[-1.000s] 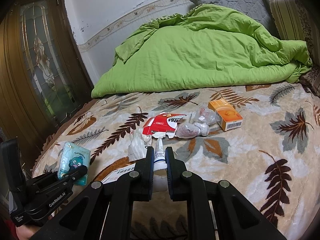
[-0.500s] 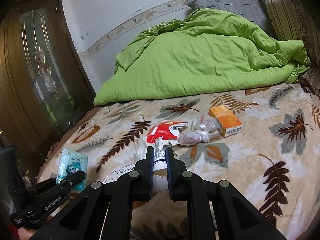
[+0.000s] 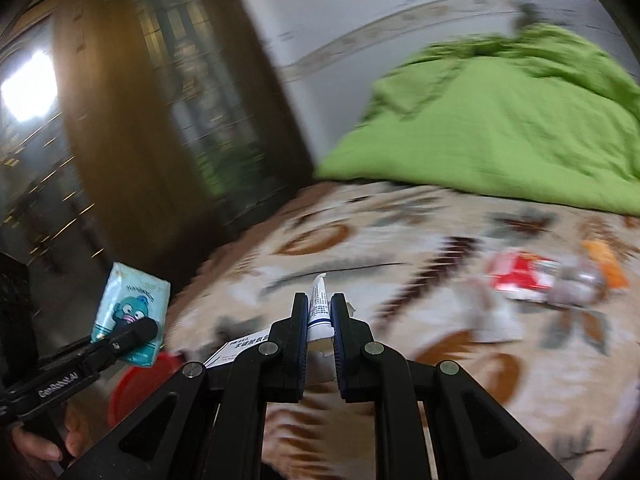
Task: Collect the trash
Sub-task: 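Carry the packet and tube to the red basket and open both tools, then move both open tools back over the trash pile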
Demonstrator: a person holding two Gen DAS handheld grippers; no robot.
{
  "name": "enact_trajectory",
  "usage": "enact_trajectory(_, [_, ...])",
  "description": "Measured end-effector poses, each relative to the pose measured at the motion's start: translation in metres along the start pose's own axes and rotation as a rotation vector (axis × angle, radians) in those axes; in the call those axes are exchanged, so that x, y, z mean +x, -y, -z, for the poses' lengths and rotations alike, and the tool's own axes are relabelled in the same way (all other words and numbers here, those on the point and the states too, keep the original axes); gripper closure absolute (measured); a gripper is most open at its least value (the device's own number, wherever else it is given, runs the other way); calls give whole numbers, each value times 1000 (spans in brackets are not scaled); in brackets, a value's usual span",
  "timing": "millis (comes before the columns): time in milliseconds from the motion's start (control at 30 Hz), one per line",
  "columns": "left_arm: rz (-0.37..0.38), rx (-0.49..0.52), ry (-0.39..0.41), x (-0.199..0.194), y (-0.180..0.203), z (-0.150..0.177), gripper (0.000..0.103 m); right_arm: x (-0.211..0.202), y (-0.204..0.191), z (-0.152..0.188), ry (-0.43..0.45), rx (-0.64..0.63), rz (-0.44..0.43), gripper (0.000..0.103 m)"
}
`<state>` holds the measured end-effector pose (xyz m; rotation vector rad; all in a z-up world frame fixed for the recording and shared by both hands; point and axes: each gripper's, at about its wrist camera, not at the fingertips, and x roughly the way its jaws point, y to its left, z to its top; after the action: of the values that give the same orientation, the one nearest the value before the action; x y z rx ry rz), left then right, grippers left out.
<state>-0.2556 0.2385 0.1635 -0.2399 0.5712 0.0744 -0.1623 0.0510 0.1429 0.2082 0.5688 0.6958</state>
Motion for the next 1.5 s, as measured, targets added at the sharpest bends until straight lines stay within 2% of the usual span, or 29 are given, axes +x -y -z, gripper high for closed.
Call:
enact_trajectory(267, [-255,-238,-73,-44,-132,35,87,66,-113,17,-127,-165,-210,91])
enact_trajectory(367, [-322,-294,-81,-52,-163,45,87,87,-146,28,-164,-213,-255,91])
enact_trajectory(467, [-349,-334,-87,-56,-185,51,87,115,-179,42,-216,-259,-282,90])
enact_trajectory(500, [-359,-348,-85,-56,-191,53,83,122,-186,47,-240,-270,-295,89])
enact_trajectory(533, [-366,-362,-84,-56,-194,54,77,133,-196,53,-286,-277,-318,84])
enact_trajectory(567, [-367,-378,-82,-56,-198,55,59,140,-199,57,-317,-280,-325,74])
enact_trajectory(600, [-367,-389,-78,-56,-201,57,46,144,-200,59,-327,-273,-320,70])
enact_trajectory(633, [-369,-389,-73,-59,-204,59,45,144,-196,60,-326,-257,-325,68])
enact_trajectory(700, [-371,-365,-69,-57,-200,59,45,139,-185,56,-321,-231,-337,67])
enact_trajectory(767, [-351,-335,-74,-49,-193,56,45,129,-166,49,-303,-221,-300,63])
enact_trajectory(867, [-283,-313,-103,-39,-178,57,44,113,-129,41,-295,-165,-252,57])
enact_trajectory(1067, [-132,-190,-190,7,-114,51,44,61,-35,31,-232,-17,-107,57])
enact_trajectory(1267, [11,-50,-294,56,-34,45,44,15,62,29,-150,154,97,57])
enact_trajectory(1367, [79,-17,-331,75,-2,37,43,-7,111,25,-94,263,206,56])
enact_trajectory(1433, [133,14,-364,92,25,29,41,-23,144,23,-43,334,297,56])
enact_trajectory(1500, [177,37,-396,113,55,18,33,-34,167,24,1,369,409,55])
